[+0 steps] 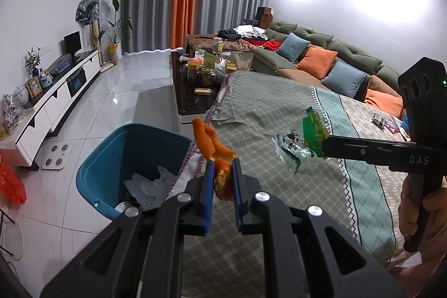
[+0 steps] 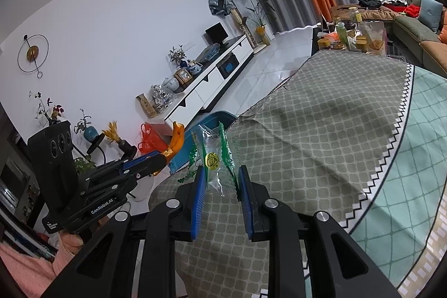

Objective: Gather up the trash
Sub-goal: 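Lift the peel and clear wrapper and carry both over the teal bin, then lower both tools into the teal bin and open them to release the trash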

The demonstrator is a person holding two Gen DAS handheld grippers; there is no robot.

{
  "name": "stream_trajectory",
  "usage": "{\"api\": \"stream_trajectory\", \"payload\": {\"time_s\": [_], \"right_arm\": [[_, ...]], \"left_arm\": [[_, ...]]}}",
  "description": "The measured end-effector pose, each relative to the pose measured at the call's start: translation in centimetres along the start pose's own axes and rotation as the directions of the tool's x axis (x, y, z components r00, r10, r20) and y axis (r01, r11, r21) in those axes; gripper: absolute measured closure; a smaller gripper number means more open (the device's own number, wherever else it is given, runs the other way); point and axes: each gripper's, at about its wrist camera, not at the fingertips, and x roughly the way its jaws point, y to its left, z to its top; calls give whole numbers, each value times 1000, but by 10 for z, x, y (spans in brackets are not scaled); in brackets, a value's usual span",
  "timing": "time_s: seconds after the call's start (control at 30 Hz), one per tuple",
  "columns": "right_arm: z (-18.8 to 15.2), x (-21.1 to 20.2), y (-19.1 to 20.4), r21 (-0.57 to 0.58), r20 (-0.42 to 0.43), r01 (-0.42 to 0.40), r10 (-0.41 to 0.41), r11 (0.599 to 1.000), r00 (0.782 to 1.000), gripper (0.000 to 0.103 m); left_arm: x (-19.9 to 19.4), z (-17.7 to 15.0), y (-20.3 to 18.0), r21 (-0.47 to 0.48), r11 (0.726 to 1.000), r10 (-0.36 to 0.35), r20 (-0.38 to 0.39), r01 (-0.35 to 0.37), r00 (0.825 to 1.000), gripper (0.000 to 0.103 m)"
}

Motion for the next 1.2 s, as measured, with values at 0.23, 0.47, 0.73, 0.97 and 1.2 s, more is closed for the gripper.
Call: {"api": "stream_trajectory", "payload": {"time_s": [0.23,0.47,0.73,0.97,1.2], "right_arm": [[4,8,4,-13,-8,-8,8,1000,1000,79],[7,17,7,-20,-15,-21,21,1000,1000,79],[13,28,14,-37,-28,-34,33,999,999,79],[18,39,22,-56,-41,-42,40,998,998,79],[25,53,31,-71,-55,-47,43,996,998,79]], "left_arm": [[-1,1,9,-10,1000,16,4,-16,1000,89],[-2,2,16,-18,999,29,7,-29,1000,89],[1,4,26,-32,998,55,7,-55,998,89],[6,4,36,-45,996,78,-6,-78,997,89],[12,5,44,-54,994,92,-11,-92,996,89]]}}
